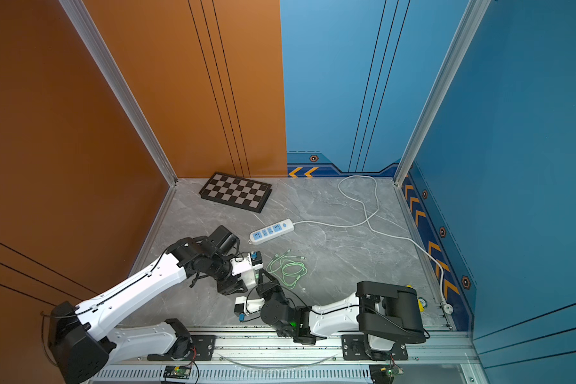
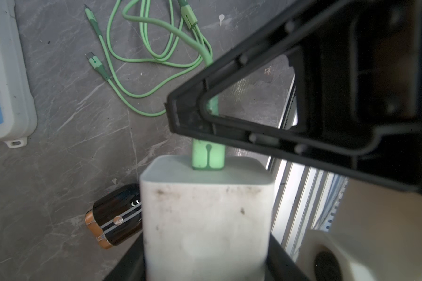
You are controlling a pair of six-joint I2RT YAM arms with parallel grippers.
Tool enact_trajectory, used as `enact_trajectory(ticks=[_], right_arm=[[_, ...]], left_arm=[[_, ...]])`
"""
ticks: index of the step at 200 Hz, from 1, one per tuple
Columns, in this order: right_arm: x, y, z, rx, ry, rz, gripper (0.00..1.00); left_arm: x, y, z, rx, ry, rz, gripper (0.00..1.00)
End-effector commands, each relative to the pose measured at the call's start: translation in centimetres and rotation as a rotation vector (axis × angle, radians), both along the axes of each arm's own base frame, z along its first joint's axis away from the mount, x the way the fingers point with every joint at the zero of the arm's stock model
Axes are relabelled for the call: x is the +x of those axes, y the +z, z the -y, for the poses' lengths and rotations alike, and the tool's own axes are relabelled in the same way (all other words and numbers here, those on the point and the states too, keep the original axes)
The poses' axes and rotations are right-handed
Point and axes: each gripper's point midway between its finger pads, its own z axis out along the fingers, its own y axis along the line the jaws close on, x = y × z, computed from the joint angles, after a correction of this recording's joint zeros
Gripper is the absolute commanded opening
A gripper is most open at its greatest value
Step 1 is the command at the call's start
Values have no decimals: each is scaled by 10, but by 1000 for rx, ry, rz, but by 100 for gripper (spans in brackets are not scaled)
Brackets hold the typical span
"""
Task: Charge the electric shaver
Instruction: Insert the charging cable into the plug.
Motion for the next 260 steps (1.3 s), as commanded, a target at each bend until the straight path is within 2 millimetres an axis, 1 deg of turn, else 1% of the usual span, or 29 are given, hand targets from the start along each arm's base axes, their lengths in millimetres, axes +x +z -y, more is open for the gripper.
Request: enact_trajectory(ticks=[1, 7, 16, 40, 46, 63, 81, 104, 116, 134, 137, 138, 157, 164, 170, 184, 202, 211, 218, 221, 226, 240, 260], right_arm=[[-14, 19, -17, 124, 96, -139, 8], [-13, 20, -13, 139, 89, -158, 12], [-12, 21, -5, 145, 74, -188, 15], [-12, 26, 14, 177, 36, -223, 27], [-11, 29, 20, 196, 25, -230, 31], [-8, 35, 40, 244, -27, -249, 37], [-6, 43, 60, 306, -80, -274, 39], [5, 61, 85, 461, -171, -305, 43], [13, 63, 97, 571, -228, -395, 45], [26, 60, 109, 781, -315, -605, 43], [27, 59, 110, 822, -324, -650, 43], [26, 59, 107, 837, -313, -677, 43], [37, 52, 109, 1113, -372, -953, 43], [44, 51, 112, 1213, -402, -1014, 43], [47, 50, 110, 1274, -403, -1071, 43], [57, 55, 111, 1428, -404, -1141, 44], [69, 60, 105, 1609, -356, -1274, 46], [74, 58, 102, 1667, -347, -1326, 47], [76, 57, 97, 1684, -334, -1358, 48], [76, 58, 95, 1689, -322, -1367, 48], [77, 57, 90, 1693, -310, -1387, 50], [78, 60, 78, 1700, -260, -1442, 55], [77, 66, 65, 1707, -182, -1498, 56]], left_arm=[[35, 29, 35, -183, 7, 149, 0], [37, 24, 32, -173, 19, 152, 0], [42, 20, 28, -167, 46, 152, 0], [54, 12, 23, -169, 94, 148, 0], [57, 10, 21, -166, 105, 145, 0], [67, 5, 17, -158, 138, 149, 0], [77, -1, 13, -151, 173, 153, 0], [90, -5, 16, -165, 197, 169, 0], [96, -6, 19, -168, 210, 178, 0], [104, -7, 23, -169, 221, 186, 0], [106, -7, 23, -170, 223, 187, 0], [106, -7, 23, -171, 224, 188, 0], [115, -3, 27, -182, 244, 222, 0], [118, -1, 29, -192, 251, 240, 0], [122, 1, 30, -195, 266, 259, 0], [127, 6, 35, -217, 281, 296, 0], [135, 15, 41, -249, 305, 348, 0], [140, 21, 44, -279, 328, 370, 0], [141, 23, 48, -302, 331, 369, 0], [144, 29, 51, -330, 333, 390, 0], [146, 31, 54, -344, 338, 398, 0], [149, 33, 58, -367, 346, 401, 0], [153, 36, 62, -399, 366, 408, 0]])
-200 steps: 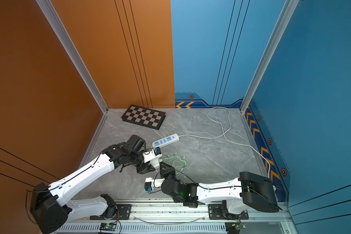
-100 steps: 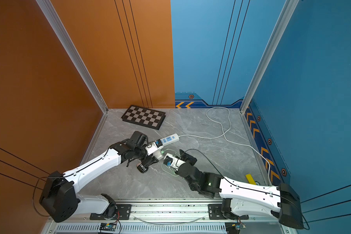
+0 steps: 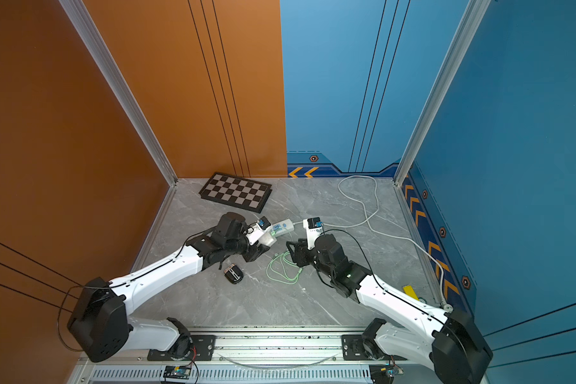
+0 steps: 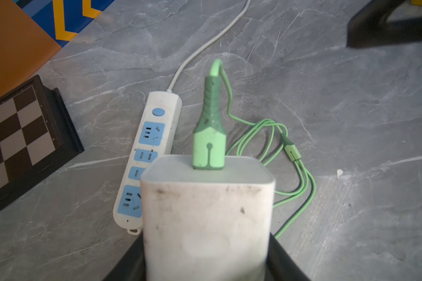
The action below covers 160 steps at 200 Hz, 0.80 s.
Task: Charge the electric shaver
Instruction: Insert the charging cable into the plug, then insert the plug into the socket.
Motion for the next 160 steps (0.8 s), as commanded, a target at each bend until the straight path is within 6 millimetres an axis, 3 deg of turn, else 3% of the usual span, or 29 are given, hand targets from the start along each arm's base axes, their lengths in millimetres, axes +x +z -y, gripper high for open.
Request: enact_trajectory(ticks=[1, 48, 125, 160], right_arm=[[-9, 28, -27, 207, 111, -8, 56], [7, 34, -33, 231, 77, 27, 57], [30, 10, -33, 163, -22, -2, 55], [34, 7, -35, 181, -45, -9, 53]], left_arm=[[14, 20, 12, -99, 39, 70, 0], [0, 30, 29, -174, -13, 63, 0], [-11, 38, 42, -220, -51, 66, 0], [-13, 31, 49, -219, -70, 59, 0]])
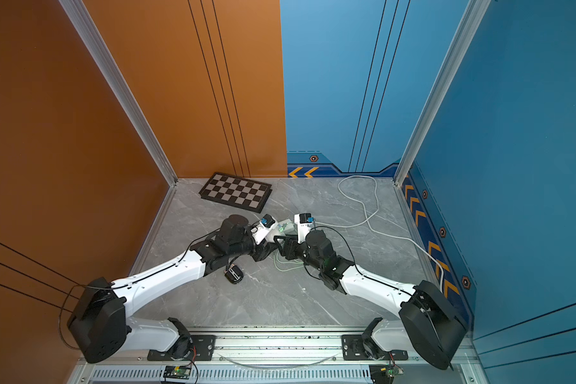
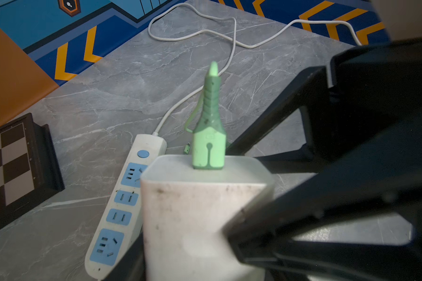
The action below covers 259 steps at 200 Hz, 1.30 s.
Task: Charge the electric shaver
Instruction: Insert the plug into the socket.
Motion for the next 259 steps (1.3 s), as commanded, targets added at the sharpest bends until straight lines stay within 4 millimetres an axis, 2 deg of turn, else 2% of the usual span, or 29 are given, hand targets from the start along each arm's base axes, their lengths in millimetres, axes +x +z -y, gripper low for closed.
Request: enact_trajectory(ticks=[1, 24, 54, 81, 96, 119, 129, 140, 143, 147, 166, 172, 176, 178, 183, 218, 239, 259], right_arm=[[10, 10, -3, 34, -44, 15, 53], [12, 7, -8, 34, -36, 7, 49], [14, 5, -12, 32, -34, -2, 30], [18, 3, -10, 17, -52, -4, 8], [22, 2, -9, 0, -59, -3, 0], [30, 2, -4, -44, -84, 9, 0], [33, 0, -3, -66, -90, 13, 0], [39, -5, -1, -94, -100, 17, 0], [41, -6, 0, -102, -103, 17, 0], [44, -7, 1, -109, -107, 21, 0], [55, -16, 2, -156, -123, 31, 0], [58, -18, 0, -165, -123, 32, 0], [59, -20, -1, -170, -122, 30, 0], [66, -21, 7, -173, -145, 27, 0], [71, -24, 10, -178, -157, 27, 0], [87, -30, 12, -160, -175, 24, 0], [92, -33, 13, -179, -192, 44, 0], [103, -35, 12, -235, -205, 88, 0]], left_arm=[[-4, 10, 12, -56, -38, 25, 0], [-2, 3, 18, -49, -49, 16, 0], [1, -5, 21, -50, -46, 15, 0], [2, -13, 22, -46, -45, 6, 9], [3, -15, 22, -52, -42, 2, 17], [4, -16, 18, -61, -29, 1, 30], [4, -16, 16, -66, -26, 3, 40], [2, -15, 12, -70, -19, 1, 45], [2, -15, 10, -71, -17, 1, 53], [1, -15, 8, -74, -12, 1, 57], [-3, -13, -3, -82, 4, -4, 61], [-6, -12, -5, -84, 3, -5, 70], [-7, -12, -7, -84, 6, -7, 71], [-7, -12, -8, -82, 9, -7, 71], [-8, -12, -11, -78, 18, -9, 72], [-16, -16, -18, -79, 23, -30, 76], [-12, -17, -24, -69, 58, -26, 78], [-4, -13, -38, -89, 125, -29, 79]])
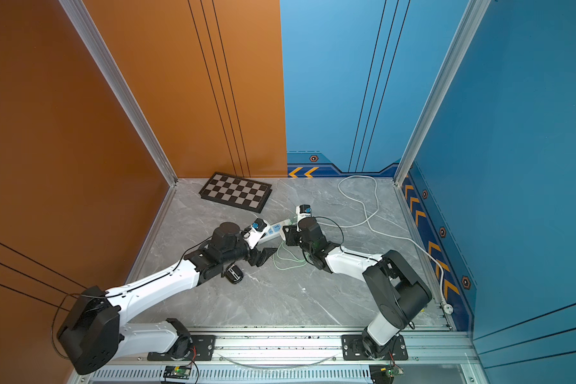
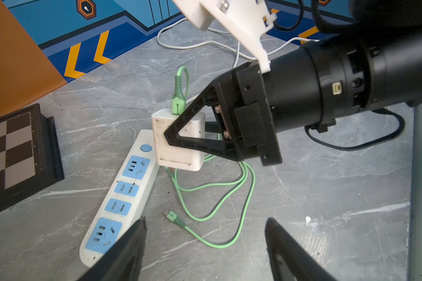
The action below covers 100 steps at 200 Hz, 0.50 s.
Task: Charge the electric shaver
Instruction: Insert the plug into the socket.
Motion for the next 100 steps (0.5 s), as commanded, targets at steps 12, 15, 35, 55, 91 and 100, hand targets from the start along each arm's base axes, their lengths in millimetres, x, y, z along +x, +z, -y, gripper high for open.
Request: enact_trajectory(ticks=[12, 15, 35, 55, 91, 100], right_arm=[[27, 30, -11, -82, -13, 167, 0], [28, 32, -13, -96, -10, 176, 0], [35, 36, -25, -186, 17, 231, 0], [45, 33, -32, -267, 33, 258, 0], [47, 21, -53, -352, 73, 285, 0], [48, 17, -54, -362, 69, 285, 0]], left_arm=[[5, 0, -28, -32, 116, -47, 98], [7, 1, -31, -37, 134, -51, 98], [11, 7, -48, -84, 203, -89, 98], [20, 9, -72, -96, 329, -147, 98], [23, 8, -103, -107, 493, -242, 98], [24, 8, -108, -104, 514, -234, 98]])
